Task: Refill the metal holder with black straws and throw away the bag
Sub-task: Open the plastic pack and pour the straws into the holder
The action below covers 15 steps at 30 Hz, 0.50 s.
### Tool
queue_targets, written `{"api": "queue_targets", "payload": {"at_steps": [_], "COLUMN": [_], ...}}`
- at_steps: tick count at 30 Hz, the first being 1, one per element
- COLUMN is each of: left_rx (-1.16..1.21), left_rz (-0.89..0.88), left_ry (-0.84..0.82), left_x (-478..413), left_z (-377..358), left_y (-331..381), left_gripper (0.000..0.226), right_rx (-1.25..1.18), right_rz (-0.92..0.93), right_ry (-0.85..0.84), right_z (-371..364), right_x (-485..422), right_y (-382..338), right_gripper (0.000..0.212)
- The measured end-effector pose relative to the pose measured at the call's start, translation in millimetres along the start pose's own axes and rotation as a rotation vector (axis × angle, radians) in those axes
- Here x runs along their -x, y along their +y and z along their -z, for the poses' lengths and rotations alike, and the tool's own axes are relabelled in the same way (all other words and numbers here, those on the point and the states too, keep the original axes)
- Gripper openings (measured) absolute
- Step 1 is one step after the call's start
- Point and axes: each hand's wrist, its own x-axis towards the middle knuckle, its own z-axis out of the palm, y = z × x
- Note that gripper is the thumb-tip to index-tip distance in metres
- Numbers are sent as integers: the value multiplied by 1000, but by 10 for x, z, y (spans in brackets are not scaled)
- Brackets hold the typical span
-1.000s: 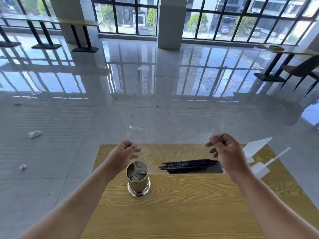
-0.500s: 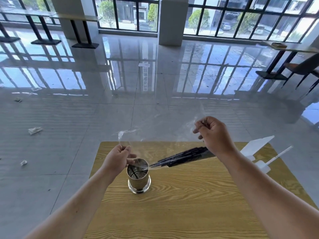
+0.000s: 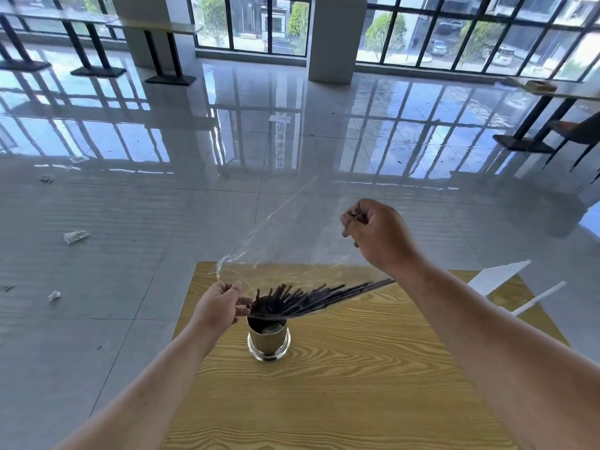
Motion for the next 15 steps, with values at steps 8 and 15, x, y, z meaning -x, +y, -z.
{"api": "queue_targets", "payload": {"at_steps": [8, 15], "left_rx": [-16, -45], "left_rz": [13, -16], "left_ry": [26, 28], "left_x": [-3, 72], "left_z": [-25, -70], "left_y": [-28, 91], "left_gripper": [22, 23], "right_rx": [2, 8], "right_rz": [78, 103], "right_ry": [-38, -20], "right_z": [-7, 170], "right_x": [-90, -160], "right_y": [-263, -289], "right_gripper": [24, 25]}}
